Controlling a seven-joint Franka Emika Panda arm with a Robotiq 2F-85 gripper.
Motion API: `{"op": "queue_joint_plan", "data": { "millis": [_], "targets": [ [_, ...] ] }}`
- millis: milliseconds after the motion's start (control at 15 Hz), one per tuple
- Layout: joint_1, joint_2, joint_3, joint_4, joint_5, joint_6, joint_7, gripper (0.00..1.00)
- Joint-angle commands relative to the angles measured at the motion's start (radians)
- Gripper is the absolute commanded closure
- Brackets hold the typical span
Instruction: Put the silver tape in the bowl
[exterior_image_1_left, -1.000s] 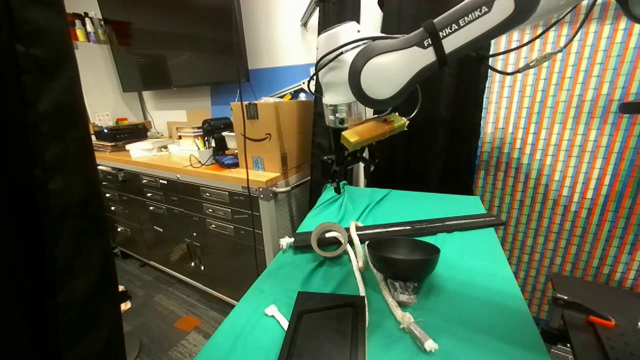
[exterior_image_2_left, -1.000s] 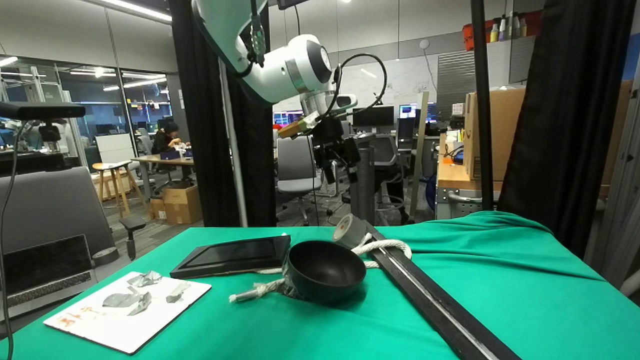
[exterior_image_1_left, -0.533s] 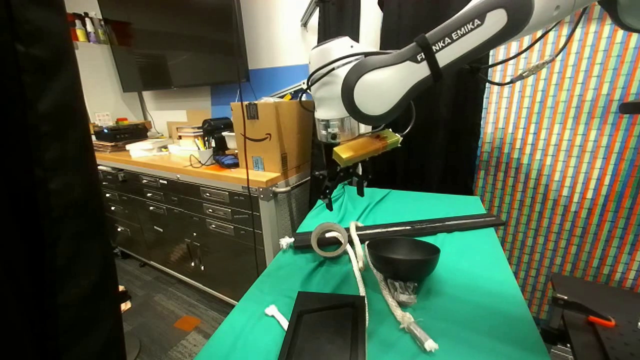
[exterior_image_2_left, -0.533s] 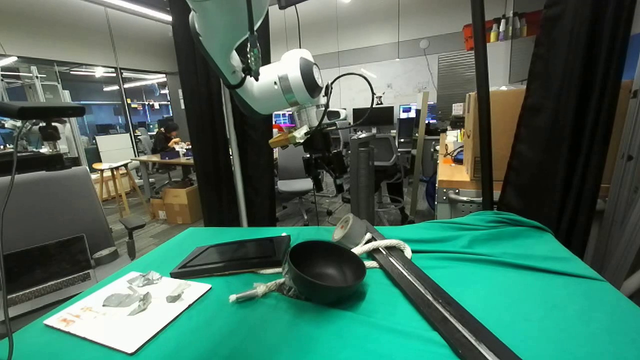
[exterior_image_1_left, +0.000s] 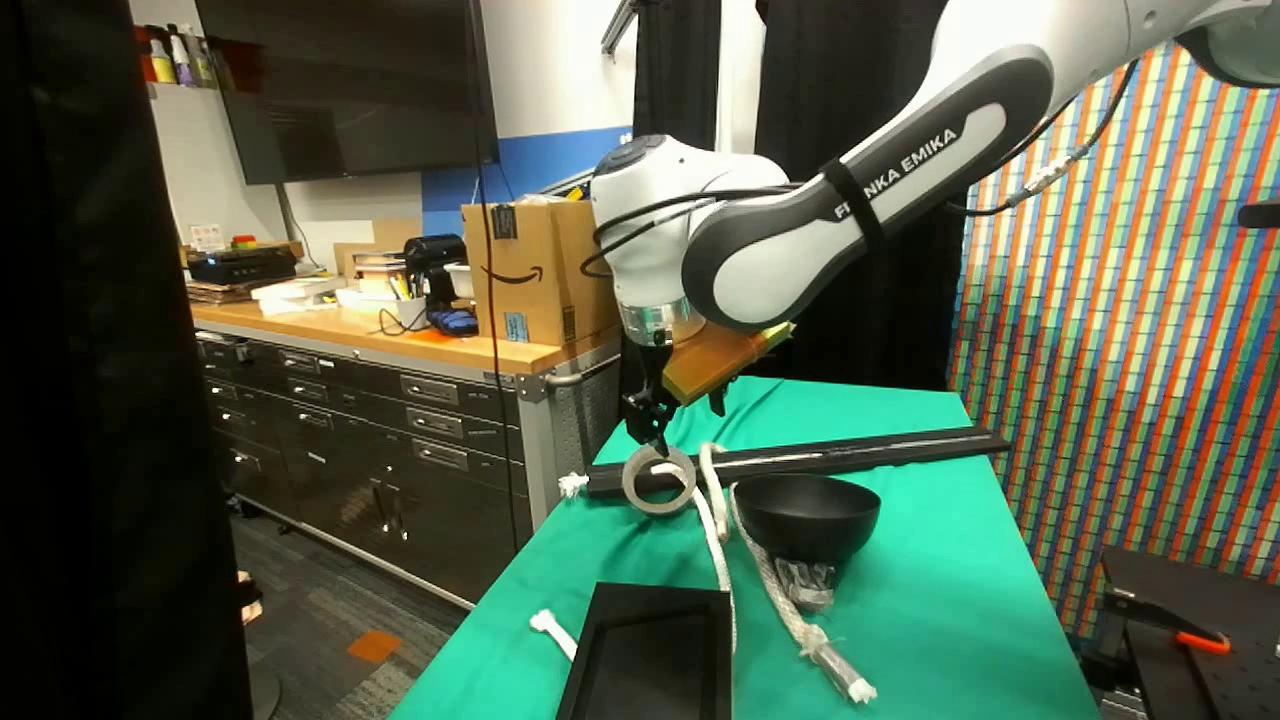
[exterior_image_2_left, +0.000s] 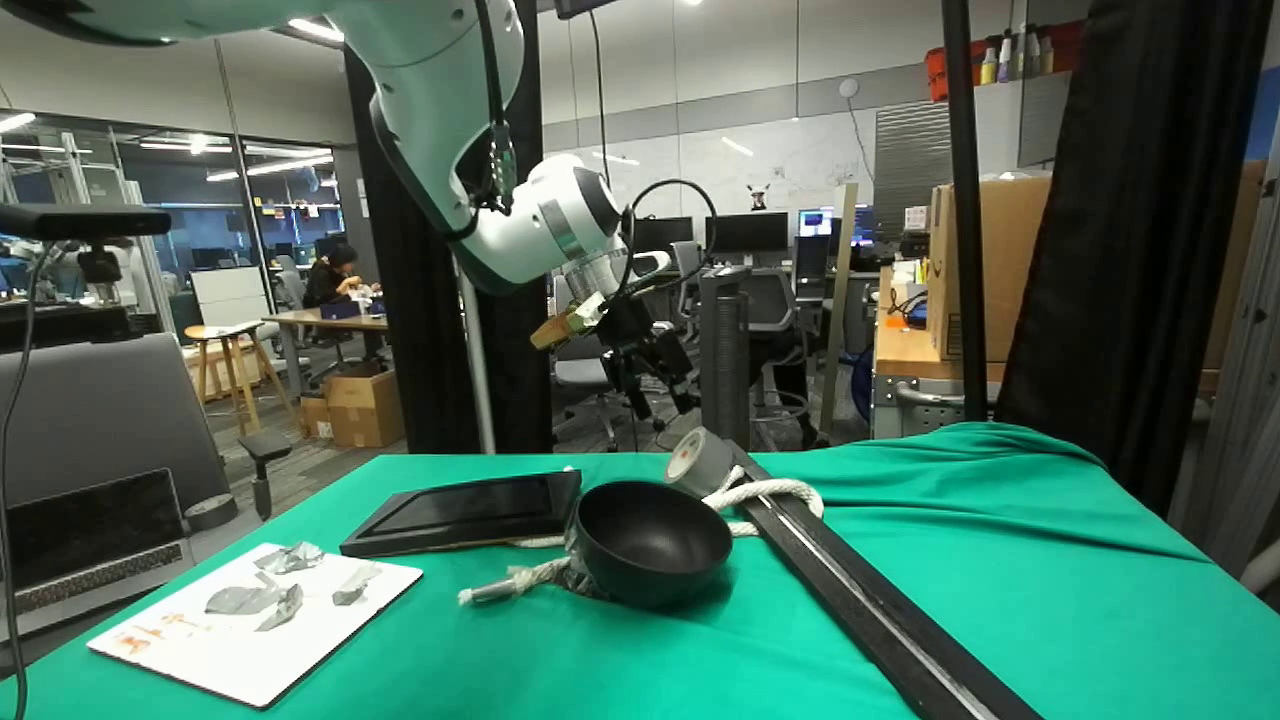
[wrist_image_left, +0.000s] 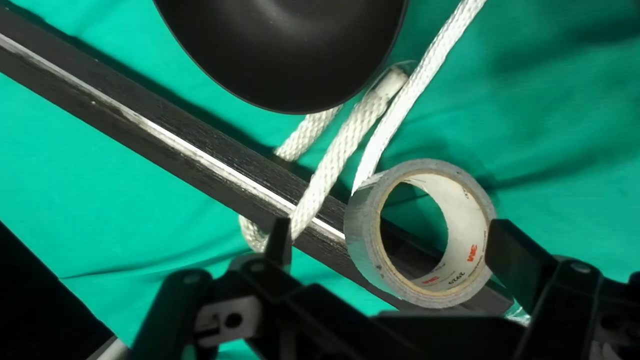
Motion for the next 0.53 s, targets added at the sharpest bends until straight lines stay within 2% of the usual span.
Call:
{"op": "queue_joint_plan", "data": {
  "millis": [0, 467],
  "targets": [
    [0.040, 0.045, -0.036, 0.022, -0.065, 0.024, 0.069, 0.00],
    [0.047, 0.086, -0.068, 0.027, -0.113, 0.094, 0.163, 0.00]
  ]
}}
